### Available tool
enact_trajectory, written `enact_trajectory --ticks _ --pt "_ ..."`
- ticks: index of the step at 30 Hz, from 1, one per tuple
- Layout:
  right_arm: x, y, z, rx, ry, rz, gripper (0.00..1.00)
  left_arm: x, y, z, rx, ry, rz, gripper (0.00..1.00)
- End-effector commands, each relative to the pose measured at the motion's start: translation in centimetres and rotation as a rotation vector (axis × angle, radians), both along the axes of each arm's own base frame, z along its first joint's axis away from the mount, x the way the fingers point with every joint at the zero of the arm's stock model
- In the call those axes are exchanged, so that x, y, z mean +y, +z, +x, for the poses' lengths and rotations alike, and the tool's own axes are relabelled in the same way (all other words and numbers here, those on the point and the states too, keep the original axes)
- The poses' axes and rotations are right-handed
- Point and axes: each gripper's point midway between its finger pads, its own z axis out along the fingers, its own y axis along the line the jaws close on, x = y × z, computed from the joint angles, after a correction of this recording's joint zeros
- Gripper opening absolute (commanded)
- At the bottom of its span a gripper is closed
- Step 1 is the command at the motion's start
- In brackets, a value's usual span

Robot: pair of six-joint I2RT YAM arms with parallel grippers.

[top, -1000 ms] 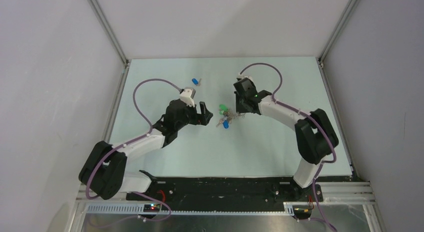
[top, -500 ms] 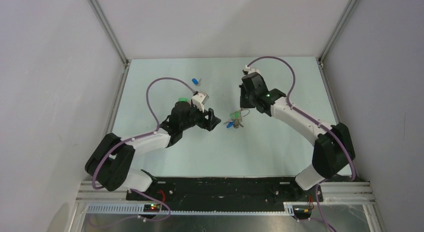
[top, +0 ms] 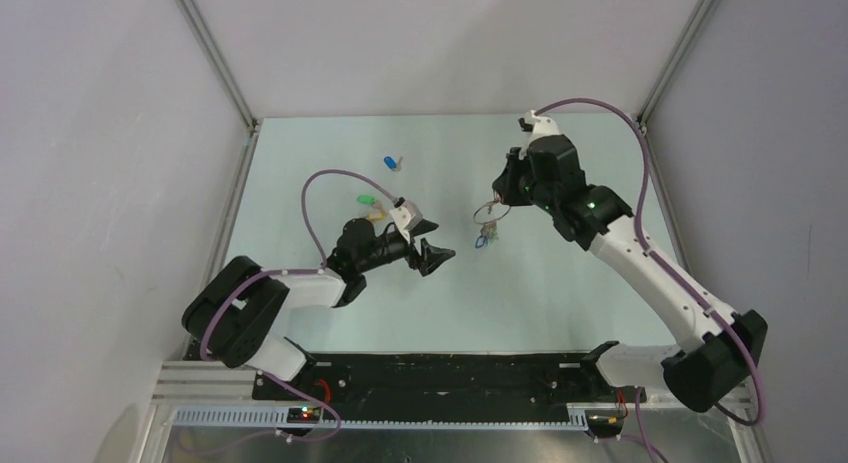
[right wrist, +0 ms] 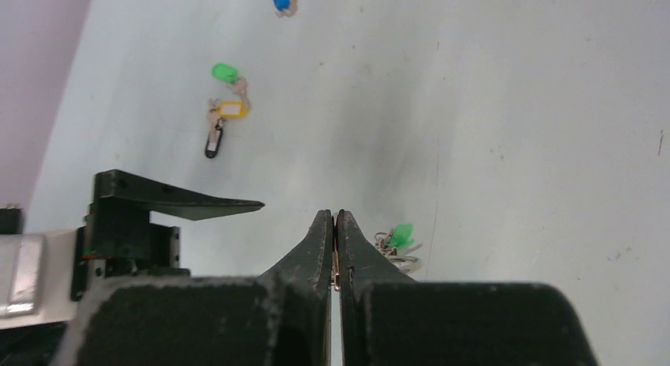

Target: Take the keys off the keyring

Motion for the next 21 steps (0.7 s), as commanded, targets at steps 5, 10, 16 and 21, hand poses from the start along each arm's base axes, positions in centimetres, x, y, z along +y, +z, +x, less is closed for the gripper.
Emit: enact_trajectory --ticks 5,10,16,21 --pt "-0.8 9.4 -2.5 -0.192 0.044 0.137 0.0 -3.7 5.8 -0.3 -0.254 -0.131 -0.157 0.78" --pt "-0.8 10.7 -3.4 -0.209 0.06 0.169 0.0 -5.4 6.6 -0.1 -0.262 -0.165 -0.179 0.75" --pt "-0.8 11.5 -3.8 -0.219 0.059 0.2 0.0 -6.7 7.3 -0.6 -0.275 -0.225 -0.195 0.63" --pt "-0.8 11.7 -3.9 -0.223 0.06 0.21 0.0 -7.1 7.3 -1.3 -0.279 -0.259 -0.193 0.5"
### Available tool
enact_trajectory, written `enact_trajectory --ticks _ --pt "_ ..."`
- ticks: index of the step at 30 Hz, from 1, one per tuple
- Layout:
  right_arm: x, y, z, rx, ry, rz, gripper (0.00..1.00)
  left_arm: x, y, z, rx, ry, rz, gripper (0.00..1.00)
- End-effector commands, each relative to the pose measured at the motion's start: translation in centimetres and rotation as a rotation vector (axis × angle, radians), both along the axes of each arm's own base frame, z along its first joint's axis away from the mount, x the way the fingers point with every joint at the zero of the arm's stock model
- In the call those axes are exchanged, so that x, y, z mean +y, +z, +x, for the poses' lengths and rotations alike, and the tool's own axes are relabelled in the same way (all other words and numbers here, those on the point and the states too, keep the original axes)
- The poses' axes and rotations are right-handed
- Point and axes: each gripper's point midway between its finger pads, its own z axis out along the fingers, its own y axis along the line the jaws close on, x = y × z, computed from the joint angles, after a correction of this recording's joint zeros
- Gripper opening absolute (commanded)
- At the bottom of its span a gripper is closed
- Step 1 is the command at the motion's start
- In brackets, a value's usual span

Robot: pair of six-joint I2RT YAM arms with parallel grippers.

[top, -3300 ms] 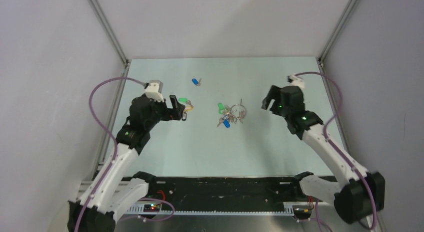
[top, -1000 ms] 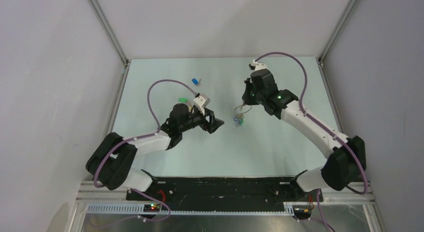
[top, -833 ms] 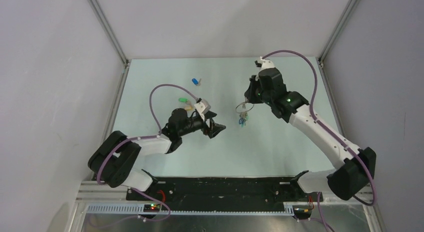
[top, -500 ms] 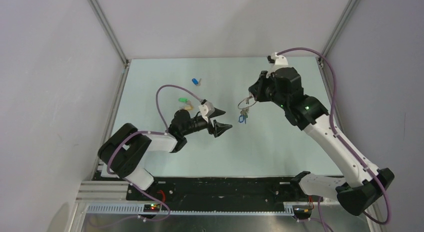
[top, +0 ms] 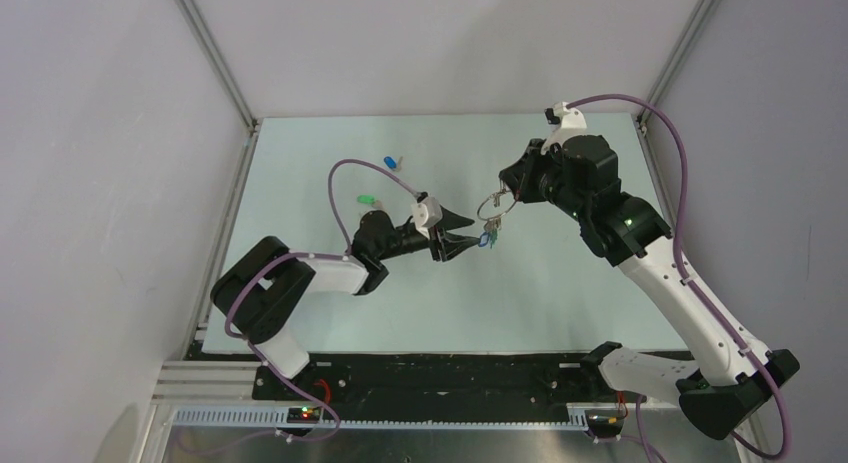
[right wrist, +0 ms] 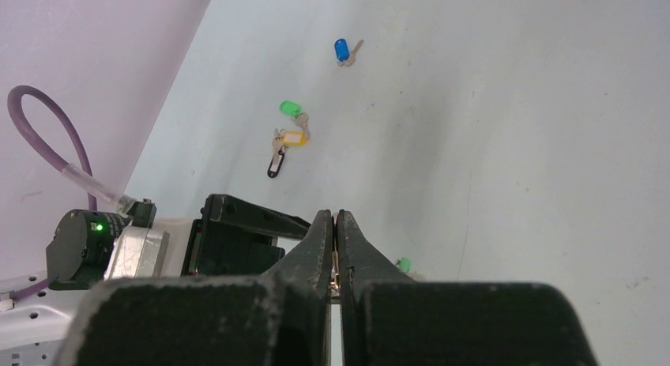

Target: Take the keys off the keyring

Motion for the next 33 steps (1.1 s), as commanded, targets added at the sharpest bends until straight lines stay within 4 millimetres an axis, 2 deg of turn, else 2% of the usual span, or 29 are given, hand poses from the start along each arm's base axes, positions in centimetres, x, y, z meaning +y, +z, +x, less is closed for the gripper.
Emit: enact_trajectory --ticks 1,3,8,20,22,23,25,28,31,32,33 --pt "0.0 3.9 -0.6 -0.081 0.011 0.073 0.0 -0.8 1.8 -0.9 -0.073 -0.054 -0.039 0.48" --pt "0.0 3.9 -0.5 -0.081 0.01 0.074 0.0 -0.9 1.5 -1.2 -0.069 -0.062 -0.035 0.45" --pt "-0.1 3.8 -0.5 -0.079 0.007 0.071 0.0 -1.0 0.9 -1.4 -0.059 -0.06 -0.025 0.44" --pt "-0.1 3.7 -0.6 -0.072 0.007 0.077 0.0 -2.3 0.3 1.4 0.007 0.013 -0.029 0.29" --pt "-0.2 3.6 -0.7 -0.065 0.003 0.073 0.0 -2.7 0.8 1.5 0.01 -0.001 -0.04 0.24" --pt "-0.3 3.4 -0.6 -0.062 -0.004 0.069 0.0 -2.8 0.8 1.4 0.018 -0.008 -0.042 0.13" --pt "-0.7 2.9 -0.4 -0.053 -0.026 0.061 0.0 -2.9 1.4 1.2 0.019 -0.026 -0.045 0.02" --pt "-2.7 1.8 0.4 -0.032 -0.105 0.059 0.0 -1.5 0.1 2.2 0.1 0.061 0.016 0.0" --pt "-4.3 -1.0 0.8 0.021 -0.153 0.076 0.0 1.2 -2.1 2.4 0.192 0.174 0.177 0.0" --pt "-4.8 -1.3 1.1 0.029 -0.156 0.096 0.0 1.8 -2.2 2.3 0.193 0.189 0.214 0.0" --pt "-5.0 -3.0 1.0 0.058 -0.155 0.091 0.0 2.9 -2.9 1.7 0.24 0.215 0.279 0.0"
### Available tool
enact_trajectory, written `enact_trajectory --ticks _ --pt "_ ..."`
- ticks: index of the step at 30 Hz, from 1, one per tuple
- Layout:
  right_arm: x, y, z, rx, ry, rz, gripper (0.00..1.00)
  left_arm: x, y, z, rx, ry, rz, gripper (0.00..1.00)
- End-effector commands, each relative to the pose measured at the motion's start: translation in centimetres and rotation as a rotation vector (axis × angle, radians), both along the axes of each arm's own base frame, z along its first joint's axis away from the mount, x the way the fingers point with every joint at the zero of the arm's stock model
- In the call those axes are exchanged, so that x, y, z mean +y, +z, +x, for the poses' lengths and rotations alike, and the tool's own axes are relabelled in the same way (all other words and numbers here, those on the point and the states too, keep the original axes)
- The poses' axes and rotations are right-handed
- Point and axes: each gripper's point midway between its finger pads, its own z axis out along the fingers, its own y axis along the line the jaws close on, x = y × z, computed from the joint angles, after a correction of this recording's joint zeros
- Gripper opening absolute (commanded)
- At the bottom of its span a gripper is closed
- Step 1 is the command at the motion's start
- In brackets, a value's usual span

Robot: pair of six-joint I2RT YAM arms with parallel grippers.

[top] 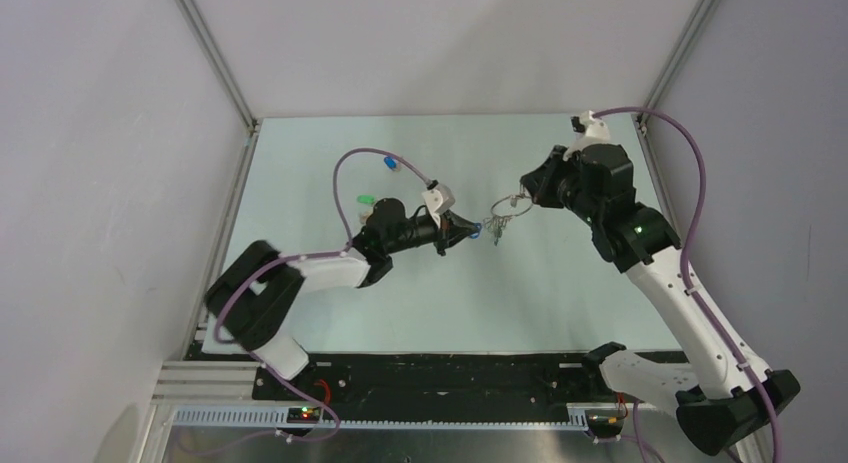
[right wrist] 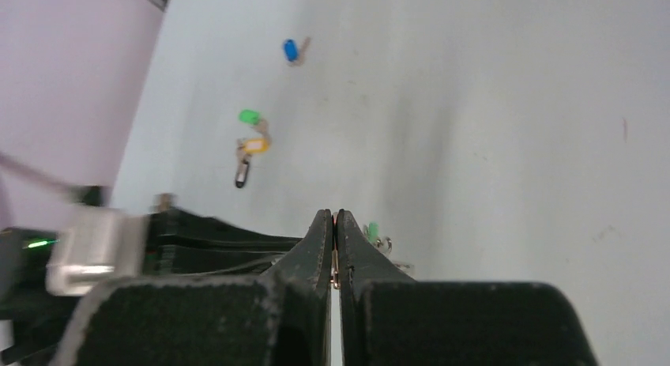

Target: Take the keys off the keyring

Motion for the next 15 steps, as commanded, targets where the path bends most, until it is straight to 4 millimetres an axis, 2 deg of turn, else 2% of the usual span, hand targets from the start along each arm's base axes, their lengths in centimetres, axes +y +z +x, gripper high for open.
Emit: enact_trajectory --ticks 1,2,3,4,5,7,8,9,10,11,12,13,14,15 --pt "-1.7 -1.7 0.5 0.018 -0.038 0.076 0.0 4.3 -1.1 -0.3 0.094 0.138 0.214 0.0" --pt "-1.8 -3.3 0.4 0.047 -0.035 0.07 0.0 5.3 -1.0 -0.8 0.123 0.163 0.256 0.0" --pt "-1.7 -3.6 0.5 0.046 -0.02 0.077 0.0 5.9 -0.1 -1.1 0.112 0.176 0.264 0.0" --pt "-1.7 -4.9 0.4 0.069 -0.013 0.07 0.0 6.8 -0.4 -1.3 0.14 0.201 0.31 0.0" --pt "-1.4 -5.2 0.4 0.064 0.008 0.072 0.01 7.3 0.6 -1.4 0.12 0.21 0.32 0.0" --pt "-0.8 -6.9 0.2 0.081 0.05 0.07 0.04 8.4 1.3 -1.8 0.132 0.225 0.387 0.0" --pt "-0.3 -7.1 -0.1 0.079 0.08 0.076 0.05 9.0 1.8 -2.1 0.155 0.23 0.428 0.0" --pt "-0.1 -7.7 0.0 0.069 0.099 0.074 0.09 9.8 1.2 -2.8 0.186 0.227 0.486 0.0" --pt "0.4 -7.8 -0.4 0.061 0.132 0.082 0.1 9.9 2.9 -2.4 0.172 0.239 0.484 0.0" --pt "0.6 -8.1 -0.3 0.038 0.153 0.083 0.14 10.6 2.5 -3.0 0.196 0.232 0.532 0.0" --pt "1.1 -8.0 -0.7 0.024 0.185 0.094 0.17 10.5 4.0 -2.8 0.178 0.236 0.526 0.0" --pt "1.3 -7.9 -0.7 -0.004 0.205 0.096 0.24 11.2 3.9 -3.2 0.19 0.236 0.566 0.0" --pt "1.8 -7.7 -1.0 -0.022 0.237 0.102 0.28 11.2 5.2 -3.0 0.171 0.241 0.561 0.0" --pt "2.0 -7.6 -1.1 -0.049 0.252 0.098 0.38 11.9 5.3 -3.3 0.167 0.242 0.593 0.0"
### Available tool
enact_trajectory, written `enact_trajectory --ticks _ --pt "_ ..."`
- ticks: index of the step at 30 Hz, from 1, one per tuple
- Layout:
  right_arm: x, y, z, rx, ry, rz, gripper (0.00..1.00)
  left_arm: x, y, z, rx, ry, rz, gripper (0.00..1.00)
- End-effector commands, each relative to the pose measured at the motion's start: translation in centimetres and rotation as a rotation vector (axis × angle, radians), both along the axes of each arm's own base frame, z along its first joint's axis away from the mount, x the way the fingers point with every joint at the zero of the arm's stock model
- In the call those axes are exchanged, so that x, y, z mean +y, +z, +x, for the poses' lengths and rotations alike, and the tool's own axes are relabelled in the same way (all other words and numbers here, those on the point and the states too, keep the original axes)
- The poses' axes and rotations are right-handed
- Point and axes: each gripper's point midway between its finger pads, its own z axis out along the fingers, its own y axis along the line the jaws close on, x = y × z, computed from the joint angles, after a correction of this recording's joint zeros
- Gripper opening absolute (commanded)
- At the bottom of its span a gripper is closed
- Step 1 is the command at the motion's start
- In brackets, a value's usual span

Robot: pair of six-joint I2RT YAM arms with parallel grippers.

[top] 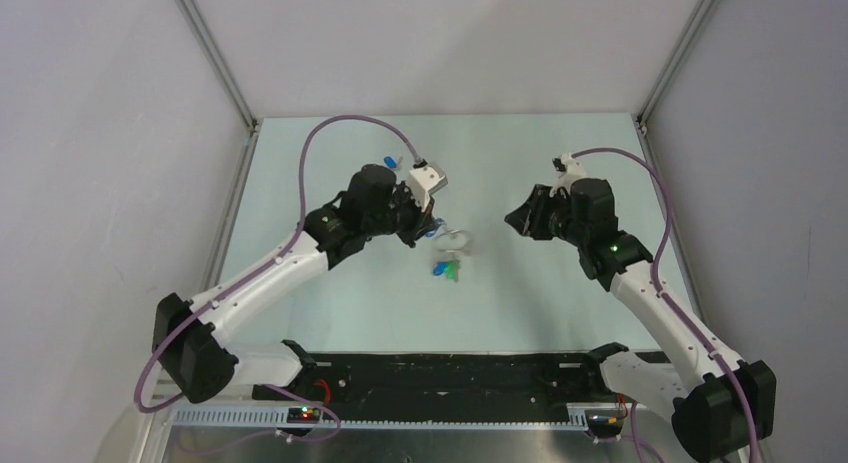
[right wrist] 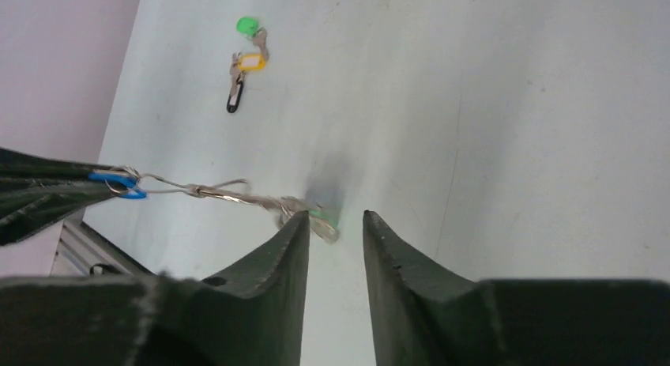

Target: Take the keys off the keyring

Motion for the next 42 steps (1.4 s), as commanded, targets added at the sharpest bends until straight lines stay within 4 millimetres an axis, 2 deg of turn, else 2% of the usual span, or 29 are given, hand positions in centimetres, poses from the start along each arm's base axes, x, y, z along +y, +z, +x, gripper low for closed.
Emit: enact_trajectory --ticks 1,3,5,9,12,13,22,29,34,36,39,40,42 --pt "2.0 3.8 -0.1 -0.221 0.128 0.057 0.42 3.9 2.0 -1.3 -0.003 0.026 0.166 0.0" --pt "2.6 4.2 -0.4 -0.271 0.162 0.046 0.54 4.6 3.1 -1.4 -0.037 0.022 0.192 0.0" --pt "3.5 4.6 -0.9 -0.313 0.201 0.034 0.57 5.1 4.1 -1.7 -0.051 0.019 0.201 0.0" --pt "6.8 5.9 -2.8 -0.433 0.356 0.033 0.57 5.3 5.4 -2.2 -0.046 0.014 0.198 0.0" --pt "9.1 5.7 -4.0 -0.477 0.417 0.035 0.57 5.8 6.0 -2.3 -0.049 0.03 0.216 0.0" --pt "9.3 6.1 -3.7 -0.511 0.402 0.032 0.57 5.9 6.2 -2.3 -0.055 0.035 0.219 0.0" --pt "12.4 6.4 -6.3 -0.698 0.504 0.024 0.55 6.7 8.1 -2.1 -0.103 0.082 0.229 0.0" --pt "13.2 6.4 -7.0 -0.803 0.56 -0.02 0.47 6.6 9.0 -2.8 -0.173 0.024 0.244 0.0" --pt "13.1 6.8 -6.2 -0.832 0.528 -0.032 0.46 7.3 9.0 -3.3 -0.263 -0.03 0.337 0.0" --pt "13.0 6.9 -5.8 -0.835 0.504 -0.036 0.45 9.1 8.9 -2.5 -0.325 0.015 0.466 0.0" --pt "12.6 7.1 -5.0 -0.834 0.464 -0.034 0.42 10.7 8.1 -2.8 -0.391 -0.024 0.659 0.0" --pt "12.7 7.2 -4.9 -0.833 0.462 -0.029 0.42 11.9 7.9 -2.3 -0.428 -0.012 0.754 0.0" --pt "12.7 7.2 -4.6 -0.836 0.465 -0.017 0.42 12.8 8.3 -1.9 -0.485 -0.003 0.843 0.0"
